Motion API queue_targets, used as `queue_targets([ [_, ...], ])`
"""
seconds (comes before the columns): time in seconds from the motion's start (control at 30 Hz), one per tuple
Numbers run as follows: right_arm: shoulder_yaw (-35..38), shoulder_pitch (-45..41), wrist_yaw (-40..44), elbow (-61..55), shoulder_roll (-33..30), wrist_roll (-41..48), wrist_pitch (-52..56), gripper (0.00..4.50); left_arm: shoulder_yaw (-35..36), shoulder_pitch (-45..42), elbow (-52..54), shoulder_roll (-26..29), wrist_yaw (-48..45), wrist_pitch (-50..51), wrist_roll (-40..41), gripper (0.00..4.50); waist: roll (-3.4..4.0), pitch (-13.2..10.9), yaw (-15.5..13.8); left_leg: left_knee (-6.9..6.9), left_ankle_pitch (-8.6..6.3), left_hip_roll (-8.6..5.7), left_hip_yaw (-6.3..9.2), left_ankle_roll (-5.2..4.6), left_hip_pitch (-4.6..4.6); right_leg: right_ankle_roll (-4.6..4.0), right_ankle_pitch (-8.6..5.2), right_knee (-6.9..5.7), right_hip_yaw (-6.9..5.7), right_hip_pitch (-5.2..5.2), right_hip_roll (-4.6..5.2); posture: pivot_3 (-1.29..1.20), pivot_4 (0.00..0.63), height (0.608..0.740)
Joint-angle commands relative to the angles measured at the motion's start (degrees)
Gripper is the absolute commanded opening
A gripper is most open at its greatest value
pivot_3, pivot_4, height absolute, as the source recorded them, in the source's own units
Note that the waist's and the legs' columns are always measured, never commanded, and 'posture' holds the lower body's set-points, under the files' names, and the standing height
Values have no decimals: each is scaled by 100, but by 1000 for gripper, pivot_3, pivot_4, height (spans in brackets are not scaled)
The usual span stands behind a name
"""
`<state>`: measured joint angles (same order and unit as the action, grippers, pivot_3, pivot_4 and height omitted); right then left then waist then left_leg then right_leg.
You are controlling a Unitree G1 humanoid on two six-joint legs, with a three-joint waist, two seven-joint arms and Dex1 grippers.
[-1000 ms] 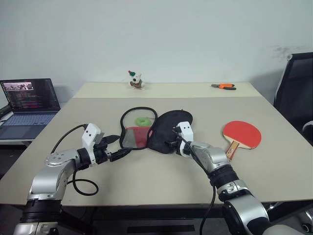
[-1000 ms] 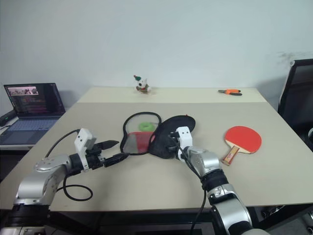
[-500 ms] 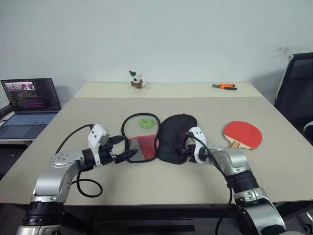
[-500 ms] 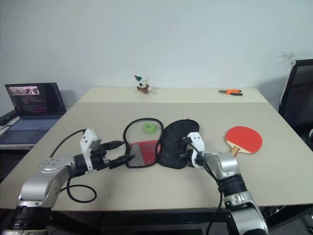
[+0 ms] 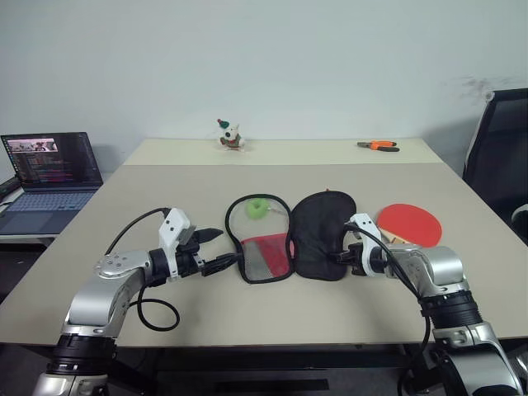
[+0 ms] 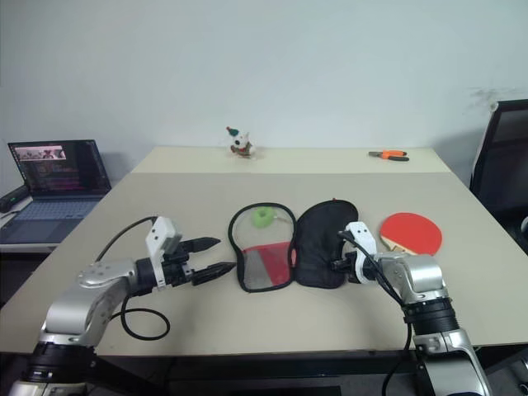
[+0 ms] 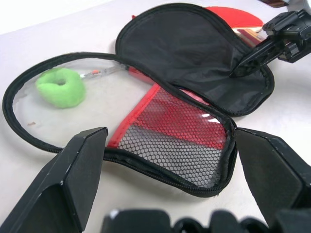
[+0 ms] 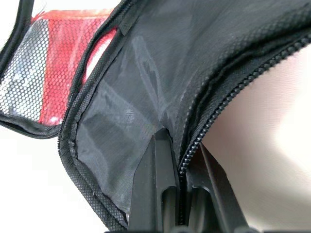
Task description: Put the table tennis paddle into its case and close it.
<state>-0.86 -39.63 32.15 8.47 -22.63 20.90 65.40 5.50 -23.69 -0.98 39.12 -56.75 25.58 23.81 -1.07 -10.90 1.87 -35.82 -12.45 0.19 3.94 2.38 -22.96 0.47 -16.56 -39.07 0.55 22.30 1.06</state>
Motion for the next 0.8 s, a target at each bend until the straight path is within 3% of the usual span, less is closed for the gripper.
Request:
queue_targets([
  [0.03, 138, -31, -174, -56, 28, -14, -55, 455, -13, -168, 15, -25, -55, -126, 24, 4500, 0, 0, 1, 0, 0, 0, -1, 0, 0, 0, 0, 0, 2, 0, 0, 0, 150, 740],
  [0.43, 84, -2, -147, -350, -590, -242, -541, 4310, -160, -298, -24, -150, -121, -185, 13, 4500, -1, 0, -16, -4, 0, -15, -2, 0, -3, 8, 2, 3, 3, -2, -1, 0, 150, 740],
  [0.47, 168, -18, -189, -374, -683, -279, -585, 4481, -174, -309, -26, -168, -131, -204, 4, 4500, -2, 0, -12, -4, -1, -16, -5, -2, -3, 9, 2, 5, 7, -1, 0, 0, 150, 740],
  [0.63, 912, 19, -1187, -547, -759, -568, -565, 4481, -245, -414, -137, -213, -180, -296, -34, 4500, -2, 0, -13, -3, -3, -12, -10, -6, -3, 9, 3, 4, 14, 1, 0, 0, 150, 740],
  [0.8, 1475, 282, -2614, -1023, 49, -933, -291, 4481, -357, -602, -337, -280, -260, -423, -94, 4500, -3, 1, 9, -1, -3, -3, -20, -6, 1, 9, 3, 3, 25, 2, 0, 0, 150, 740],
])
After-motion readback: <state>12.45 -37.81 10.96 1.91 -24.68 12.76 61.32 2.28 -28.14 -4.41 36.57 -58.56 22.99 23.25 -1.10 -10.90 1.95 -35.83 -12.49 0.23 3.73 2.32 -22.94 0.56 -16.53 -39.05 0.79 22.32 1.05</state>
